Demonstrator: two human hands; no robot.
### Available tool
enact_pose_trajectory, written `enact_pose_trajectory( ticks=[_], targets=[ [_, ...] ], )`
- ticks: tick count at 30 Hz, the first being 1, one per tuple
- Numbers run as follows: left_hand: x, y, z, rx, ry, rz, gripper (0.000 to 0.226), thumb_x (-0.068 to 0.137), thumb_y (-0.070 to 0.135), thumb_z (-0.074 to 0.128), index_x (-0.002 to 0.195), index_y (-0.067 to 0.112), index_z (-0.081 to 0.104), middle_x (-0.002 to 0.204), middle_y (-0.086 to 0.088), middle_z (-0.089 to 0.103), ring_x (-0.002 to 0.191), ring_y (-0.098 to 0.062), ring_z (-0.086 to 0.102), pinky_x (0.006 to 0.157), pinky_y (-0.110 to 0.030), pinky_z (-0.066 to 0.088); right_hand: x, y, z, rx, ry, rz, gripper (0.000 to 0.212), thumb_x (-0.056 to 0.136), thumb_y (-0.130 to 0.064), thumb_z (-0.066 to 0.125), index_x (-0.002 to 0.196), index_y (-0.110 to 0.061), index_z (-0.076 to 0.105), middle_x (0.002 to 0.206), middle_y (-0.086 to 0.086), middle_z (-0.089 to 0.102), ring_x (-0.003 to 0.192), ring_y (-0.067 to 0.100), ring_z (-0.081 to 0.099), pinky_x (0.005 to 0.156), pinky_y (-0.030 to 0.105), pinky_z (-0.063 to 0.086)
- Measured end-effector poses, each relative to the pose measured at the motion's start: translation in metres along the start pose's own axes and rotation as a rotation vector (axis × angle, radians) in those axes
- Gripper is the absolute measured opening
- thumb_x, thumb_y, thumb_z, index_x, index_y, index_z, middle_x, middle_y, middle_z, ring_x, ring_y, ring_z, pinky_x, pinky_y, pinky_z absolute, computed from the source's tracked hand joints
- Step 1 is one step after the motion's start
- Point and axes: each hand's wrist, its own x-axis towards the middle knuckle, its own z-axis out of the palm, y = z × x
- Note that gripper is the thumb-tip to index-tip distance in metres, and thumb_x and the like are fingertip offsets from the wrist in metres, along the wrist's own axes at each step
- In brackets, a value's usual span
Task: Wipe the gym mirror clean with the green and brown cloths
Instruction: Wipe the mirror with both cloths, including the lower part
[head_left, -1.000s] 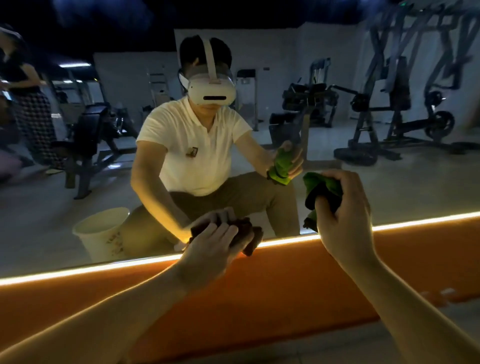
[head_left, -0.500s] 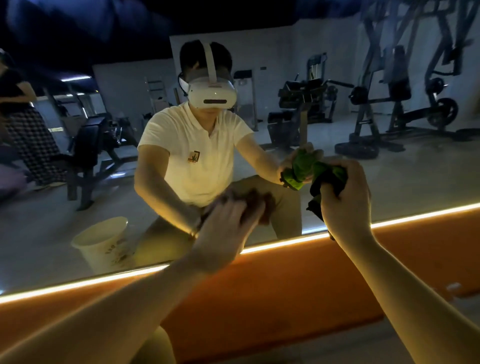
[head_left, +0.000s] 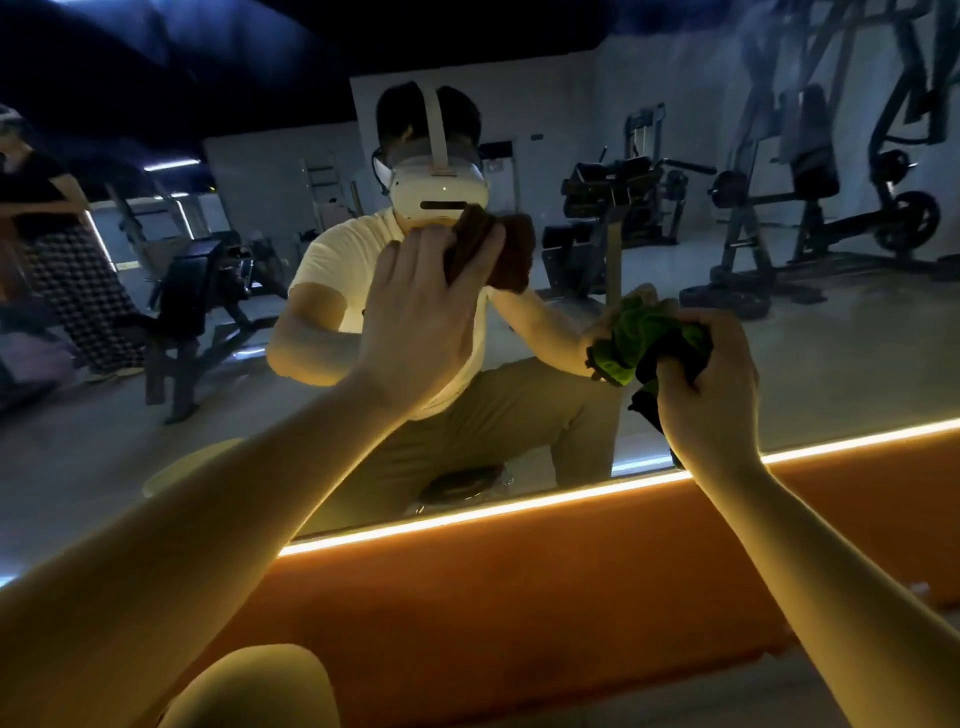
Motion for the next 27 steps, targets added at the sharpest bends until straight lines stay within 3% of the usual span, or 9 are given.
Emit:
enact_pose_trajectory(
  ticks=[2, 5, 10, 15, 17, 19, 22, 25, 27],
  targets=[
    [0.000, 0.010, 0.010, -0.022, 0.017, -0.044, 0.048, 0.098, 0.015, 0.062, 0.144, 0.011, 0.051, 0.125, -0.019, 0.046, 0.110, -0.034, 0.048, 0.087, -0.043, 0.042, 0.006, 0.009, -0.004, 0.027, 0.021, 0.008, 0.032, 0.087, 0.010, 0.053, 0.115, -0.005, 0.056, 0.103, 0.010, 0.061, 0.095, 0.023, 0.062, 0.076, 0.031, 0.055],
    [-0.040, 0.041, 0.022, -0.075, -0.116, 0.075, 0.059, 0.092, 0.018, 0.066, 0.147, 0.011, 0.044, 0.126, -0.018, 0.040, 0.114, -0.037, 0.049, 0.097, -0.049, 0.044, 0.014, 0.023, -0.008, 0.036, 0.027, 0.021, 0.030, 0.087, 0.003, 0.051, 0.115, -0.007, 0.054, 0.102, 0.012, 0.062, 0.093, 0.026, 0.062, 0.074, 0.039, 0.057],
    [-0.126, 0.087, 0.028, -0.026, -0.390, 0.271, 0.073, 0.083, 0.026, 0.063, 0.151, 0.012, 0.039, 0.117, -0.011, 0.046, 0.099, -0.028, 0.052, 0.090, -0.042, 0.043, 0.019, 0.035, -0.016, 0.017, 0.001, 0.038, 0.033, 0.087, -0.003, 0.052, 0.119, -0.008, 0.054, 0.109, 0.013, 0.061, 0.099, 0.025, 0.061, 0.078, 0.031, 0.054],
    [-0.164, 0.107, 0.023, -0.048, -0.520, 0.286, 0.060, 0.093, 0.022, 0.056, 0.152, 0.018, 0.042, 0.113, -0.007, 0.060, 0.096, -0.022, 0.056, 0.083, -0.038, 0.049, 0.021, 0.040, -0.028, 0.025, -0.035, 0.010, 0.035, 0.087, -0.006, 0.052, 0.122, -0.008, 0.053, 0.114, 0.014, 0.061, 0.106, 0.025, 0.062, 0.082, 0.033, 0.056],
    [-0.138, 0.096, 0.018, -0.032, -0.472, 0.315, 0.068, 0.085, 0.024, 0.074, 0.149, 0.018, 0.049, 0.114, -0.007, 0.054, 0.099, -0.023, 0.051, 0.088, -0.041, 0.045, 0.023, 0.043, -0.035, 0.018, -0.029, 0.001, 0.034, 0.088, -0.003, 0.052, 0.122, -0.007, 0.053, 0.114, 0.013, 0.060, 0.105, 0.025, 0.061, 0.082, 0.031, 0.055],
    [-0.089, 0.079, 0.011, -0.055, -0.282, 0.184, 0.072, 0.080, 0.018, 0.082, 0.145, 0.015, 0.052, 0.114, -0.011, 0.045, 0.102, -0.028, 0.046, 0.092, -0.044, 0.038, 0.026, 0.047, -0.041, 0.007, -0.002, -0.002, 0.034, 0.089, 0.003, 0.053, 0.122, -0.004, 0.052, 0.115, 0.014, 0.059, 0.106, 0.024, 0.060, 0.083, 0.027, 0.053],
    [-0.004, 0.052, 0.012, 0.018, -0.045, -0.019, 0.054, 0.092, 0.015, 0.067, 0.144, 0.010, 0.053, 0.125, -0.020, 0.047, 0.110, -0.033, 0.044, 0.094, -0.043, 0.035, 0.027, 0.057, -0.048, 0.002, 0.029, 0.018, 0.032, 0.091, 0.005, 0.050, 0.122, -0.003, 0.050, 0.115, 0.016, 0.057, 0.103, 0.022, 0.058, 0.081, 0.025, 0.051],
    [0.038, 0.052, 0.023, 0.011, 0.040, -0.103, 0.047, 0.097, 0.014, 0.064, 0.143, 0.008, 0.053, 0.123, -0.022, 0.052, 0.109, -0.032, 0.046, 0.091, -0.039, 0.036, 0.026, 0.070, -0.053, 0.010, 0.028, 0.046, 0.031, 0.093, 0.003, 0.050, 0.124, -0.004, 0.049, 0.116, 0.016, 0.056, 0.102, 0.023, 0.059, 0.080, 0.028, 0.053],
    [0.024, 0.075, 0.038, -0.048, -0.005, -0.094, 0.051, 0.095, 0.013, 0.065, 0.144, 0.008, 0.049, 0.126, -0.024, 0.051, 0.112, -0.033, 0.047, 0.095, -0.042, 0.040, 0.025, 0.076, -0.055, 0.008, 0.031, 0.045, 0.030, 0.094, 0.002, 0.050, 0.124, -0.005, 0.049, 0.115, 0.014, 0.057, 0.102, 0.022, 0.060, 0.079, 0.029, 0.054]
  ],
)
